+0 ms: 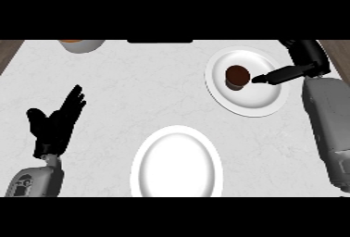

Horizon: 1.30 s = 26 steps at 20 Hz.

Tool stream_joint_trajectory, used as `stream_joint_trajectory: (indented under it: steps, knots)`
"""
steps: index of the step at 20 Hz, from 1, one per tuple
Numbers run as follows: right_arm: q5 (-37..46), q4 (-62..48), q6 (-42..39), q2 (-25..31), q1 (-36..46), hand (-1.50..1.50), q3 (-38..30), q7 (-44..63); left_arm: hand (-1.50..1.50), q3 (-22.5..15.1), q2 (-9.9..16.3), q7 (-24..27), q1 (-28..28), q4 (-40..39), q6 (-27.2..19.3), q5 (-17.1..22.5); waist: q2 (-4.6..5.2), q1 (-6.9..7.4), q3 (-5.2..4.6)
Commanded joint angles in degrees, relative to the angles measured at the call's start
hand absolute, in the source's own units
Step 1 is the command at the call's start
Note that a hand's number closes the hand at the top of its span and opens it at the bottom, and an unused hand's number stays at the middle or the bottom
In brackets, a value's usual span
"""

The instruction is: Pick the cupcake from the plate and place it in the plate

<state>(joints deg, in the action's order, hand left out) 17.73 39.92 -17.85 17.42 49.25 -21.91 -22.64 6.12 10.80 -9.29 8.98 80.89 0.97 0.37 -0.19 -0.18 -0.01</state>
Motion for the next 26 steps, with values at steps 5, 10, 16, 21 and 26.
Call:
stream_joint_trajectory:
  steps: [5,10,16,21,26]
  knots:
    - [-6.12,-3.63,-11.81,6.1,-1.91,-1.5,-1.75,-0.37,0.0,0.56,-0.2,2.49,0.85,-2.76,0.3,-0.53,0.35,0.55,0.02]
    - [-7.14,-8.18,-13.95,11.8,-1.64,-1.5,-3.27,-5.84,0.0,-0.46,-0.68,-1.59,-0.19,3.21,0.04,-0.35,0.42,1.05,0.06]
    - [-5.37,-12.11,-10.26,11.69,-1.83,-1.5,-1.3,-9.66,0.0,-1.78,-2.34,1.55,-2.07,1.12,-1.1,-2.92,0.42,0.98,0.04]
    - [-3.18,-17.85,-13.34,18.21,-2.56,-1.5,-0.8,-15.64,0.0,0.96,0.63,-0.8,0.6,1.09,1.79,0.05,0.59,1.28,0.08]
    - [-0.69,-22.72,-7.51,17.45,-0.76,-1.5,0.48,-17.12,0.0,-0.1,-1.16,2.23,-1.4,0.84,1.31,-0.72,0.9,2.22,0.12]
